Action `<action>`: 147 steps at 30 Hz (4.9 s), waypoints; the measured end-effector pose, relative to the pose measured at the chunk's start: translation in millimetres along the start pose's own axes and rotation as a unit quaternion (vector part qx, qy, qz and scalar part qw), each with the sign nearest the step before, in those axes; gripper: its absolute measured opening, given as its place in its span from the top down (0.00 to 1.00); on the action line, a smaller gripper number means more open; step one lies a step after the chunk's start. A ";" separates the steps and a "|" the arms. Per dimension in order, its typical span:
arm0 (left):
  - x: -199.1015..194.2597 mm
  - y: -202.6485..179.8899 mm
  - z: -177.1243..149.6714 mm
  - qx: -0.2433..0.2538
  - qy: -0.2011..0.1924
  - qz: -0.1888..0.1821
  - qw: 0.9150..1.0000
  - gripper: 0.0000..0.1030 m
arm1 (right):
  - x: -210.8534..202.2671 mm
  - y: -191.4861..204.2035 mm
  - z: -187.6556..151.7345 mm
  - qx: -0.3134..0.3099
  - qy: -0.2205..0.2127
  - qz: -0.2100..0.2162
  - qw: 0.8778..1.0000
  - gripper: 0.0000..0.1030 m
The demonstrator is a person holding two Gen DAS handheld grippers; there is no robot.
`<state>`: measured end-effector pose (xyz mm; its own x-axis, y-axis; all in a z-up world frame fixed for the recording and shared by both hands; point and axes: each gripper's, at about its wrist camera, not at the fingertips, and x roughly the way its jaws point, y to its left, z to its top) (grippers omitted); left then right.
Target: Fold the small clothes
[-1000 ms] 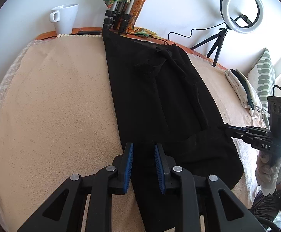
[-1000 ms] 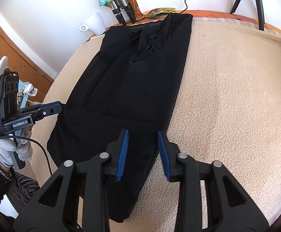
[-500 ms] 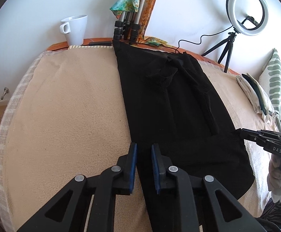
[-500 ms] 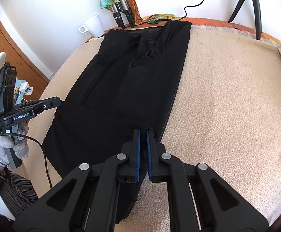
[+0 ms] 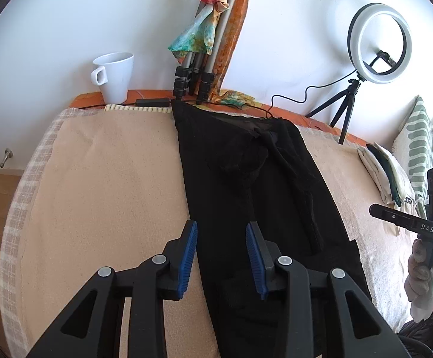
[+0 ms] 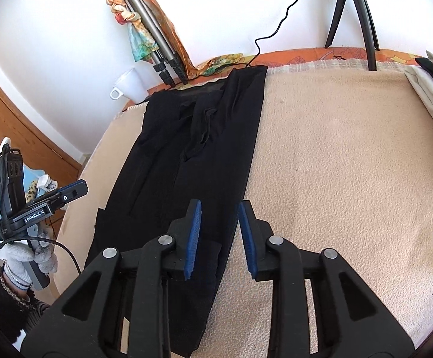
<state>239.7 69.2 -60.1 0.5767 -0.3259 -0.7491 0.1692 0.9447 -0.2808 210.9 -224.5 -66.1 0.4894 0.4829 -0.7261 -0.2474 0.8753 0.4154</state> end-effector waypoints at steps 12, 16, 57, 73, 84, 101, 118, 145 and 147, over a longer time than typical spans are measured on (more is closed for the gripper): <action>52.1 45.0 73.1 -0.035 0.012 -0.019 0.999 0.61 | 28.8 -22.2 67.0 0.009 0.008 0.010 1.000 0.73; 75.3 52.2 94.2 -0.045 0.019 -0.035 0.998 0.56 | 50.3 -39.0 96.2 0.020 0.012 0.017 1.000 0.73; 162.5 55.2 164.0 -0.027 0.005 -0.050 0.998 0.98 | 166.2 -75.3 187.1 0.058 0.006 0.072 0.996 0.95; 72.1 20.3 134.7 -0.008 -0.029 -0.083 0.996 0.98 | 83.7 -31.4 160.0 0.038 -0.024 0.103 0.994 0.96; 12.0 -2.3 84.0 -0.003 -0.032 -0.091 0.995 0.98 | 22.8 6.5 107.8 0.011 -0.027 0.107 0.994 0.96; -44.9 -14.5 -34.4 -0.002 -0.012 -0.081 0.997 0.98 | -25.3 11.2 -20.5 -0.016 -0.004 0.103 0.995 0.96; -57.4 -16.3 -119.8 0.065 0.023 -0.038 0.997 0.90 | -41.0 13.7 -108.9 -0.131 -0.006 0.046 0.990 0.95; -51.6 37.7 -146.9 -0.169 0.094 -0.142 0.971 0.61 | -20.0 -55.7 -149.7 0.120 0.073 0.169 0.975 0.61; -48.9 38.7 -148.5 -0.177 0.095 -0.142 0.969 0.70 | -14.0 -59.6 -153.7 0.144 0.076 0.187 0.969 0.62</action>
<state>99.3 116.5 -123.4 0.3842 -0.6039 -0.6983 -0.0036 0.7554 -0.6553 90.3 -279.8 -164.9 0.2758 0.7818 -0.5593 -0.1297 0.6068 0.7842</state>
